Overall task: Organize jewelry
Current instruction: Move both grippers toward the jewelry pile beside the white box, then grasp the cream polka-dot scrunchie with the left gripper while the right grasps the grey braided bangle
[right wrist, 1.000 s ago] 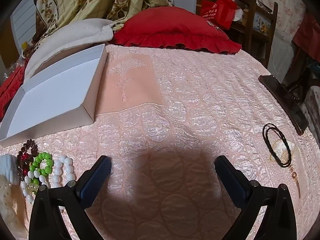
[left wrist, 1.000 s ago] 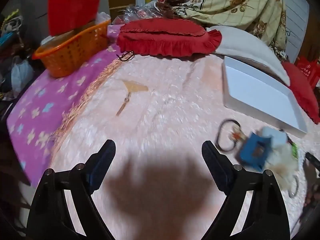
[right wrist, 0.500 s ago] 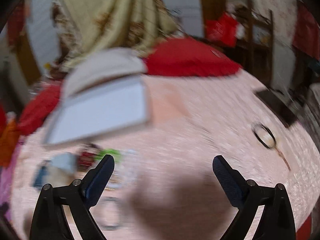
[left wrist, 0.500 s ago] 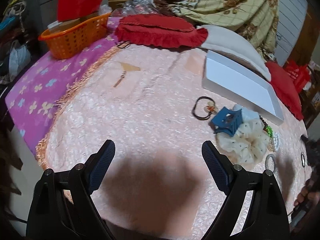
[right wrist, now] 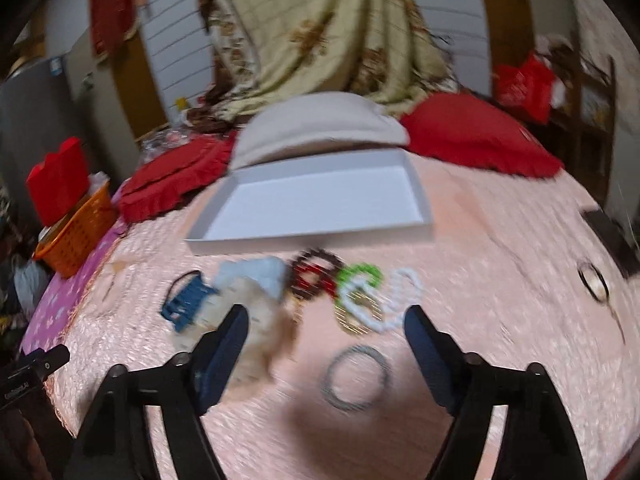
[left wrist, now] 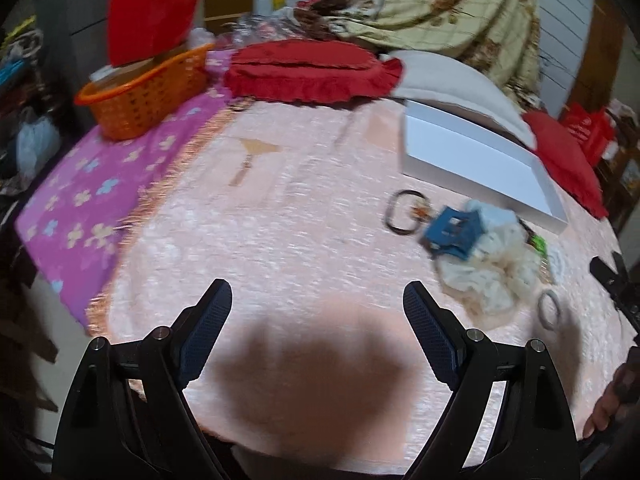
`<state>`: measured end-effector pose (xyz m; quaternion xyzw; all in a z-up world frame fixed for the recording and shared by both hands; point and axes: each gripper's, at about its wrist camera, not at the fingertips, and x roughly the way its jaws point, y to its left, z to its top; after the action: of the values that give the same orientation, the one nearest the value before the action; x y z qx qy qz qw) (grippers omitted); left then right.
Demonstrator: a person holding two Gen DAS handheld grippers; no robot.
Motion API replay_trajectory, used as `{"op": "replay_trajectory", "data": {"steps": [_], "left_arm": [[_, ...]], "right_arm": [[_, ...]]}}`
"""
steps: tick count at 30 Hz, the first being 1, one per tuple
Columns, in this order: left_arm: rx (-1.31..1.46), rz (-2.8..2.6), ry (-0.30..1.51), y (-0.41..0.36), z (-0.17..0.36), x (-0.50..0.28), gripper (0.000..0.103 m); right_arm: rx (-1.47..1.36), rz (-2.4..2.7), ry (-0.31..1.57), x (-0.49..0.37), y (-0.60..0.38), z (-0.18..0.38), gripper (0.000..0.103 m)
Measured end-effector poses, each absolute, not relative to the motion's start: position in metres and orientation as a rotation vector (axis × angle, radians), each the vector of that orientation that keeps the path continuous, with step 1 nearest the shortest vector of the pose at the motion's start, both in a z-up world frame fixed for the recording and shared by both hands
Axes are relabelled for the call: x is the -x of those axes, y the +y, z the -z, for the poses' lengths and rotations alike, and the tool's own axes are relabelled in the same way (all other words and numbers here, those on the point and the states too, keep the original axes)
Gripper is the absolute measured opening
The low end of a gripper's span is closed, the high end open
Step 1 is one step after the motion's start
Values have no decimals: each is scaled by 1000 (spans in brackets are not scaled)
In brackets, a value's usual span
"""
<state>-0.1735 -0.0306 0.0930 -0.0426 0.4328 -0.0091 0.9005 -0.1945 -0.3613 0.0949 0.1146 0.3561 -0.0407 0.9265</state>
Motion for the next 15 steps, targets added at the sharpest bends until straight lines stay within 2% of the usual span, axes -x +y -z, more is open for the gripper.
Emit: {"op": "replay_trajectory", "data": {"steps": [1, 4, 13, 15], "left_arm": [[86, 59, 906, -39, -91, 172, 74], [82, 152, 950, -58, -85, 168, 56], [37, 315, 1033, -118, -70, 133, 56], [62, 333, 1049, -126, -63, 123, 56]], "right_arm": [[-247, 95, 741, 197, -369, -93, 73], [-279, 108, 771, 205, -390, -83, 71], [-278, 116, 845, 200, -403, -50, 71], [-267, 111, 863, 198, -403, -41, 68]]}}
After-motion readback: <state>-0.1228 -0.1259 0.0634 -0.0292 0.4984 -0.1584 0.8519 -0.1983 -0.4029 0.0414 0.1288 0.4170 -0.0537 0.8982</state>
